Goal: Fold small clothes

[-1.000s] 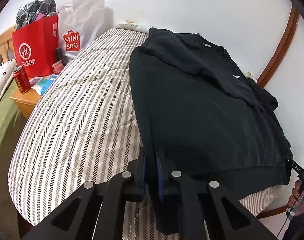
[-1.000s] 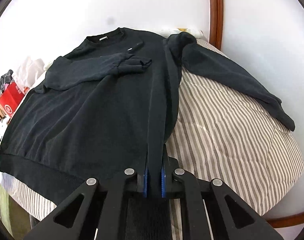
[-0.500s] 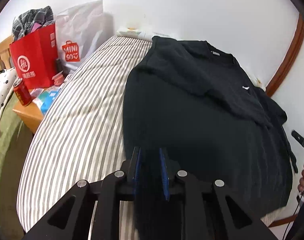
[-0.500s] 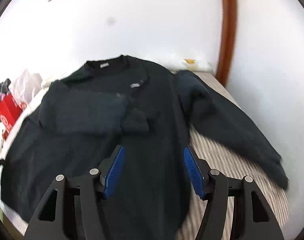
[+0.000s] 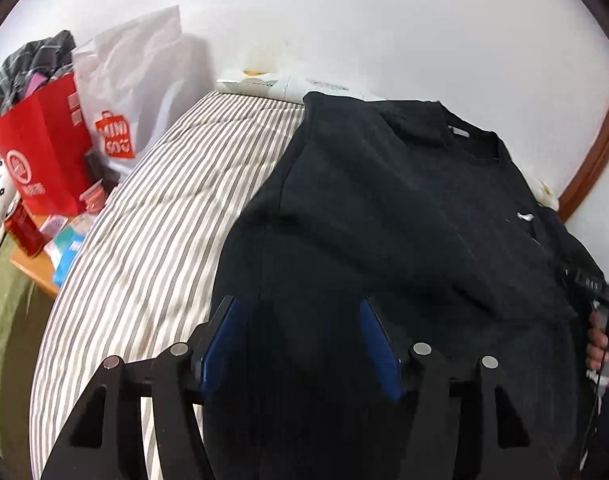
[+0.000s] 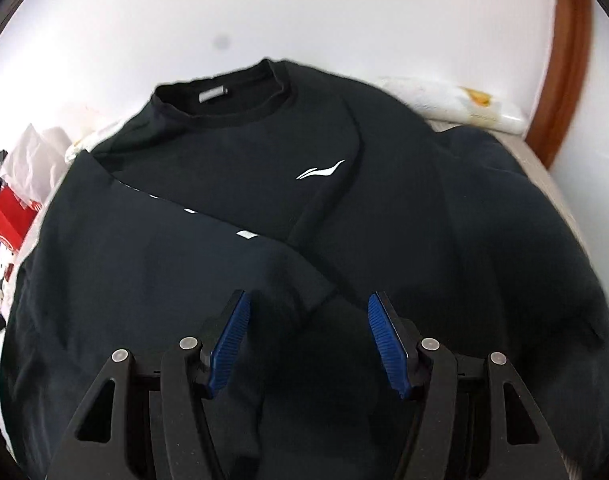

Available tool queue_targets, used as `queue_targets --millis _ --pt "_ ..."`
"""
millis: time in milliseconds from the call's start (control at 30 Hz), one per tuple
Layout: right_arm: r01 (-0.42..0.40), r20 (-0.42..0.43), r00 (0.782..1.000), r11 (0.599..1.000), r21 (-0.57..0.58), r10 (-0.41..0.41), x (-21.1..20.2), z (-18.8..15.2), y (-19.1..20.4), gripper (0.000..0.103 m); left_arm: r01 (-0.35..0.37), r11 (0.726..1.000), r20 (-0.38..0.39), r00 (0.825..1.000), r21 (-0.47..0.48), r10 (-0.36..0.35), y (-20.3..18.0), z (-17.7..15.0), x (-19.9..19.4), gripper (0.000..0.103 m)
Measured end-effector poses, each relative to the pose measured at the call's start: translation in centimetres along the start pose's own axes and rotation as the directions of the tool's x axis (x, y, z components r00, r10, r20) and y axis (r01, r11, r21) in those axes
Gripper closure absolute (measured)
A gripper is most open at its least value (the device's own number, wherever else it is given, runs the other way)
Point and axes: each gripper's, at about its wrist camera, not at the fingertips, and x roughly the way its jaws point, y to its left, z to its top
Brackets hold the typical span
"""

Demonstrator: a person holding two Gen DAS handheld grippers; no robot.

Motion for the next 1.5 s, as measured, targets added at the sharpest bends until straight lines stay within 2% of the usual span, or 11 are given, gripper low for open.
queue_targets --millis 167,233,433,533,600,667,733,933,1033,1267,1500 --pt "0.037 0.023 0.999 0.989 -0.140 -0.034 0.9 -0.2 1.9 0.095 -0.015 0.999 0.035 0.999 -0.037 0.016 1.1 3.0 3.1 0.044" --pt "0.013 0.056 0.998 0.985 -0.174 -0.003 0.2 0.1 2.1 0.103 -0.073 0.997 0.024 0.997 -0.033 0.073 1.2 3.9 4.8 0.044" --pt "0.102 0.155 0.984 0.991 -0.089 -0.087 -1.0 2.4 -1.8 0.103 -0.093 0.995 0.005 0.996 -0.048 0.093 1.8 4.2 6.2 0.043" --pt "-0.001 0.080 0.997 0.999 -0.034 0.003 0.0 2.3 -3.5 0.103 -0.108 0.994 0.004 0.994 -0.031 0.109 1.4 4.1 6.2 0.043" --pt "-0.064 0.049 0.997 0.997 -0.031 0.065 0.3 1.5 -3.3 0.093 -0.107 0.994 0.000 0.994 -0.027 0.107 1.4 4.1 6.2 0.043" --pt "-0.077 0.026 0.997 0.994 -0.074 0.079 0.6 0.6 -2.3 0.058 -0.101 0.994 -0.006 0.995 -0.033 0.100 1.5 4.2 6.2 0.043" --pt "-0.079 0.039 0.996 0.991 -0.103 0.084 0.6 -0.4 -1.3 0.051 -0.094 0.995 -0.008 0.996 -0.035 0.094 1.7 4.3 6.4 0.043" --pt "-0.063 0.001 0.998 0.989 -0.130 0.064 2.3 -1.1 0.8 0.054 -0.090 0.995 -0.007 0.996 -0.032 0.090 1.7 4.1 6.3 0.043" --pt "-0.015 0.023 1.000 0.986 -0.168 0.019 2.5 -0.8 1.5 0.093 -0.097 0.995 -0.006 0.995 -0.022 0.097 1.6 4.1 6.4 0.042" --pt "0.033 0.128 0.992 0.992 -0.121 -0.018 -0.4 2.8 -1.0 0.094 -0.104 0.994 -0.006 0.995 -0.021 0.104 1.7 4.2 6.4 0.042" --pt "0.093 0.029 0.996 0.989 -0.113 -0.090 3.3 1.9 -1.4 0.080 -0.111 0.994 -0.011 0.994 -0.018 0.110 1.6 4.2 6.4 0.041"
